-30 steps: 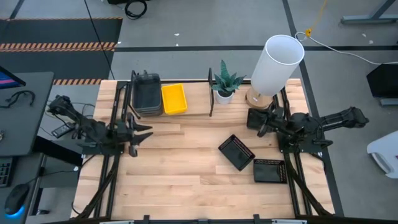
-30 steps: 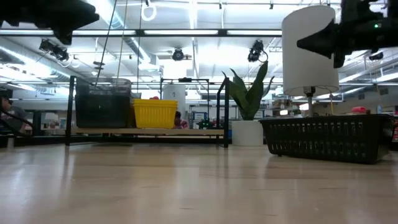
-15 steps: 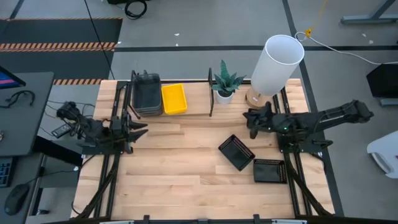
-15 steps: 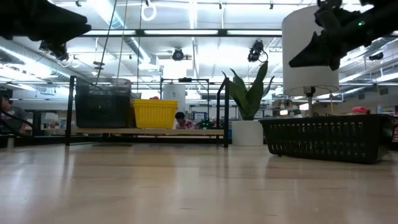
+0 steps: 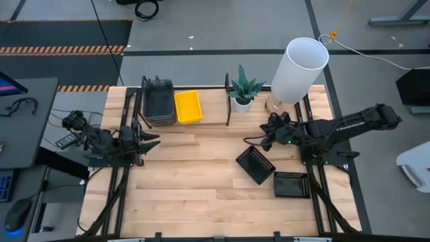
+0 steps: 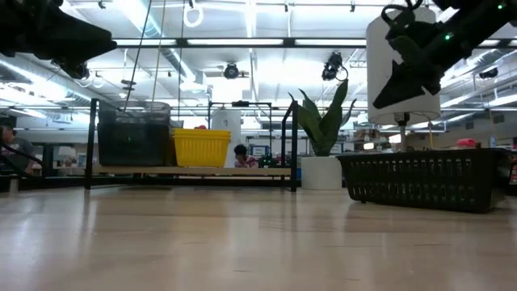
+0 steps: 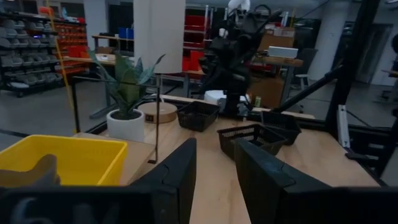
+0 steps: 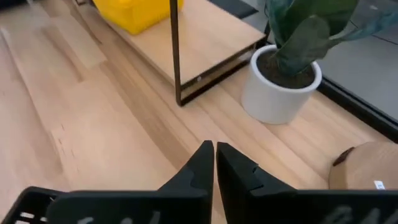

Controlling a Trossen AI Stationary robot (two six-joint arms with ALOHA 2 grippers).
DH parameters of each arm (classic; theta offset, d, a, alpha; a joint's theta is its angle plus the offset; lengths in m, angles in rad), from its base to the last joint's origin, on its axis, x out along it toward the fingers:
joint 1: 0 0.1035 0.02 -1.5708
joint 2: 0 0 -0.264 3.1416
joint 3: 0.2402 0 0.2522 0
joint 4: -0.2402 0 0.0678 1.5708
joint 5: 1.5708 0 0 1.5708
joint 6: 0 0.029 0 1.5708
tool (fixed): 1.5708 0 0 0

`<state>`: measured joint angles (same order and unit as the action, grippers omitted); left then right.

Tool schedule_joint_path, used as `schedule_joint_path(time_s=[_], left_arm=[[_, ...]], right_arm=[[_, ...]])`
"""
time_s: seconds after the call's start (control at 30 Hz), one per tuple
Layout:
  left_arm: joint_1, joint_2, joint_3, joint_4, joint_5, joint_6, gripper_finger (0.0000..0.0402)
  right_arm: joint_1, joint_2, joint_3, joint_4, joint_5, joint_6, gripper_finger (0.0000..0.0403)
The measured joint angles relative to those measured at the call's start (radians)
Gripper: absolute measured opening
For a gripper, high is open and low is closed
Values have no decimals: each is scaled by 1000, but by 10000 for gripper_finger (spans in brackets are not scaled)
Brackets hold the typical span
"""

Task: Stack baskets on shelf by color
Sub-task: Stack the top black bin on the left black bin

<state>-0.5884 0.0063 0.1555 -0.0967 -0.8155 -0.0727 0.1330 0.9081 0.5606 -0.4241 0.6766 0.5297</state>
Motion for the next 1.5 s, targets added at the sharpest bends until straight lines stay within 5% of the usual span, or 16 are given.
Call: schedule_joint_path(time_s=[0.53, 0.93, 1.5], left_arm=[[3, 0, 0, 18, 5, -3, 117], [3, 0, 0, 17, 5, -3, 117], [3, 0, 1, 17, 5, -3, 117]], right_arm=[[-183, 68, 0, -64, -100, 138, 154], [-378, 105, 0, -93, -235, 126, 158], [-385, 150, 37, -230, -289, 295, 158]])
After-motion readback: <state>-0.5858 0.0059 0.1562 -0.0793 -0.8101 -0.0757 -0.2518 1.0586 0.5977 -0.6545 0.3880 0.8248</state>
